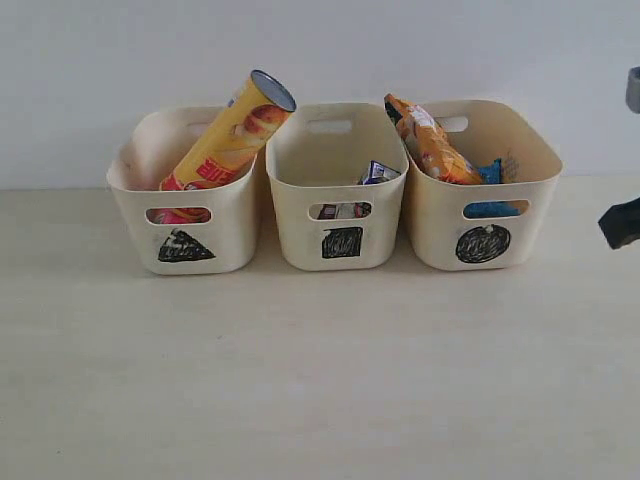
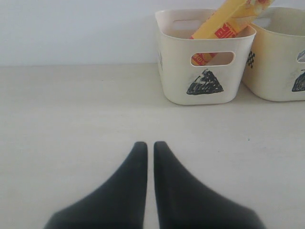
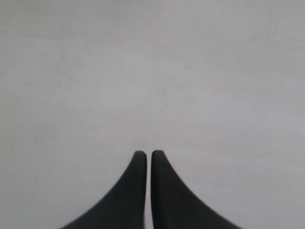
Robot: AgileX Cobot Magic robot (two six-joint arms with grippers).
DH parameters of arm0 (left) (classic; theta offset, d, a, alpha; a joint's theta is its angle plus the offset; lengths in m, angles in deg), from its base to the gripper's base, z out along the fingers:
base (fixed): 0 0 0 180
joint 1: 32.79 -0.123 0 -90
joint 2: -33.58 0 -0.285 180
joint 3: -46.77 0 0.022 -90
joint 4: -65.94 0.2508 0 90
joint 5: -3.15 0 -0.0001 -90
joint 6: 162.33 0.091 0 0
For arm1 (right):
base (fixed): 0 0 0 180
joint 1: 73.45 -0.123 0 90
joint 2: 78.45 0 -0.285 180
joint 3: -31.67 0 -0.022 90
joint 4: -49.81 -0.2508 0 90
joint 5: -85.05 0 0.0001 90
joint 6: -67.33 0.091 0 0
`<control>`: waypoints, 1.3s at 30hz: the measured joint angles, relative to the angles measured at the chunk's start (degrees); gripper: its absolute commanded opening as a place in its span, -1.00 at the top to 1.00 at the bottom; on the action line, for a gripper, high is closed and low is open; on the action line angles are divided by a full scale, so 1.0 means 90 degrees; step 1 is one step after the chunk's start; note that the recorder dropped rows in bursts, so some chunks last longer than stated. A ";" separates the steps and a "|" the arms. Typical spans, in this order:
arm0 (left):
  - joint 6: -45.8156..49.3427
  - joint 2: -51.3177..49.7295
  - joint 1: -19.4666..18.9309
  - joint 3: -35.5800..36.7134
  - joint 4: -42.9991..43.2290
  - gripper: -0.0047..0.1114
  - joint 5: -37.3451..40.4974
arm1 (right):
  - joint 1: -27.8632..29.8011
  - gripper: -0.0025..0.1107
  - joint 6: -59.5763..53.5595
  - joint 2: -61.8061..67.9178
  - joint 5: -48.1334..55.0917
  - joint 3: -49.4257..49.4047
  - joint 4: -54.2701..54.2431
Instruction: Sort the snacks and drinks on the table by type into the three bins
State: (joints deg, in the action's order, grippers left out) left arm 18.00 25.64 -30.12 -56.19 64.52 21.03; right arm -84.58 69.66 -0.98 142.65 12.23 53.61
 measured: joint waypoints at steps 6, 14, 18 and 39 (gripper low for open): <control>0.0000 0.0000 0.0000 0.0000 0.0000 0.84 0.0000 | 0.0030 0.96 0.0076 -0.0096 -0.0014 -0.0013 -0.0068; 0.0000 0.0000 0.0000 0.0000 0.0000 0.84 0.0000 | 0.0030 0.96 0.0091 -0.0132 -0.0207 -0.0024 0.0046; 0.0000 0.0000 0.0000 0.0000 0.0000 0.84 0.0000 | 0.0041 0.96 0.0091 -0.0519 -0.0739 -0.0236 0.0252; 0.0000 0.0000 0.0000 0.0000 0.0000 0.84 0.0000 | 0.0865 0.96 0.0065 -0.4197 -0.2247 -0.3136 0.0870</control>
State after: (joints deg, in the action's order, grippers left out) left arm 18.00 25.64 -30.12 -56.19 64.52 21.03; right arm -76.80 70.25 -38.75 122.43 -15.99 61.43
